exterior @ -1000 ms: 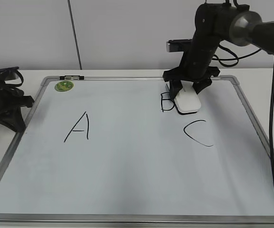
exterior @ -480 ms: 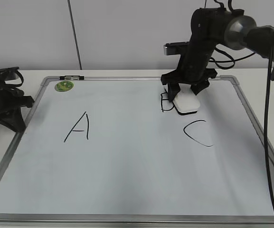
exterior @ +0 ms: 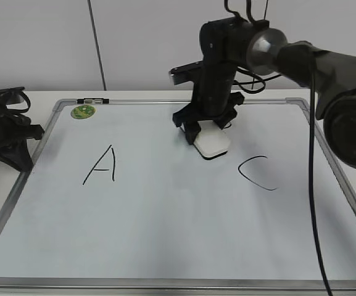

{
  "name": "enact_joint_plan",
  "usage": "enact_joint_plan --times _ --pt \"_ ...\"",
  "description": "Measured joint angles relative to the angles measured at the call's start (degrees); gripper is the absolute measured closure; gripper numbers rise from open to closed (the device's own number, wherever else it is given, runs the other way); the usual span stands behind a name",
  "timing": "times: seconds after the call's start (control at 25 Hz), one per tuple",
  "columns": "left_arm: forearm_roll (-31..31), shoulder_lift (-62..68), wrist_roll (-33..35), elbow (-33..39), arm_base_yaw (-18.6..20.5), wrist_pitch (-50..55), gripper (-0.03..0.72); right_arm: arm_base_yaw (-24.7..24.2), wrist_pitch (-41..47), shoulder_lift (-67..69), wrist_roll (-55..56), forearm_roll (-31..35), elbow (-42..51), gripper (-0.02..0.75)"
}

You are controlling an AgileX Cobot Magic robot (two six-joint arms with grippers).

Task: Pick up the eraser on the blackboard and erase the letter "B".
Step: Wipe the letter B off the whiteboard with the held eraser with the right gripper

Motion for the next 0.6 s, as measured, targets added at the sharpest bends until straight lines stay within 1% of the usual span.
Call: enact_joint_plan --times 0.08,0.16,0.44,0.6 --pt "0.00 0.00 0.00 0.00 0.00 0.00 0.676 1.87 0.00 0.09 -0.26 0.00 0.00 0.199" --pt "0.00 0.00 0.00 0.00 0.00 0.00 0.676 2.61 0.00 0.09 -0.34 -0.41 0.00 0.199" --pt "0.00 0.00 0.00 0.00 0.00 -0.11 0.674 2.49 0.00 0.09 0.72 -1.52 0.00 0.199" --pt "0.00 0.00 0.00 0.00 0.00 -0.11 0.674 1.23 0.00 0.09 1.51 -0.45 0.00 0.199"
